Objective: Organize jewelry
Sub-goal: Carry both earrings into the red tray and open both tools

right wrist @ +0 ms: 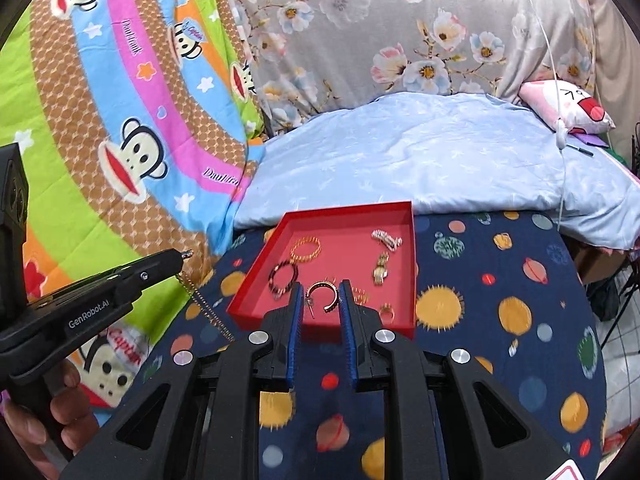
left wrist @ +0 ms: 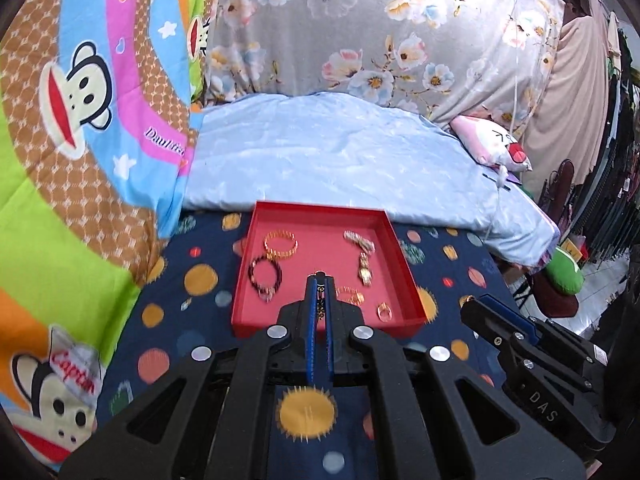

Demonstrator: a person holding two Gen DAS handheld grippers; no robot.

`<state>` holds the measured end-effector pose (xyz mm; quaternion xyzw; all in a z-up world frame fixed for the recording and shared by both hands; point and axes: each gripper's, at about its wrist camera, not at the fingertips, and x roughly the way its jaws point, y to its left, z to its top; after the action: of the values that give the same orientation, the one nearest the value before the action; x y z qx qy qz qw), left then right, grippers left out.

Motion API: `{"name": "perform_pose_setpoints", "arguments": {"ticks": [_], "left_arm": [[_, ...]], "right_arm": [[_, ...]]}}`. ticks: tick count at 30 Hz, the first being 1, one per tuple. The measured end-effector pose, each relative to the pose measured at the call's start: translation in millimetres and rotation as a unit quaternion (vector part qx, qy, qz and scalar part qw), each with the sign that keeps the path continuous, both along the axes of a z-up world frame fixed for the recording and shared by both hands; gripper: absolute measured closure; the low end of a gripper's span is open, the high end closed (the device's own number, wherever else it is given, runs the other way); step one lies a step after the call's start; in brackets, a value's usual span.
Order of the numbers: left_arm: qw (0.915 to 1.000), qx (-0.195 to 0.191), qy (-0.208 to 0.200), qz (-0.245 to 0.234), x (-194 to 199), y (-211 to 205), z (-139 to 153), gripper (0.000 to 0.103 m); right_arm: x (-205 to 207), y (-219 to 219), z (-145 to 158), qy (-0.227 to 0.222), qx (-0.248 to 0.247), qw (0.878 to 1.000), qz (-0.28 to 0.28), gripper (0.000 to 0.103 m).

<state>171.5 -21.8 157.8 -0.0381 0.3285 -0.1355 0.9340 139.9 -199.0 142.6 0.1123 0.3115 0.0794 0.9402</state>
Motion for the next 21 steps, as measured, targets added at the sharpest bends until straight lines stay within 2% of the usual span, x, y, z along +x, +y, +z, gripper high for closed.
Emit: {"name": "perform_pose_setpoints", "arguments": {"ticks": [7,11,21], "left_arm": [[0.9999,0.002,-0.013,0.005,52.2,-10.2,5.2,0.100],[0.9999,0.003,-0.013,0.005,83.2,-16.7,3.3,0.100],[0.9999,0.013,0.007,0.003,142.4,-35.6,-19.1,0.100]], "right_arm": [[61.8,-6.3,-8.6,0.010,-0.009,1.000,-0.002,0.086],[97.8,-8.7,-18.8,0.023,0.007,1.000,0.004,0.086],[158.3,-6.9,-53.8,0.059,0.020,0.998,0.012,0.086]]}}
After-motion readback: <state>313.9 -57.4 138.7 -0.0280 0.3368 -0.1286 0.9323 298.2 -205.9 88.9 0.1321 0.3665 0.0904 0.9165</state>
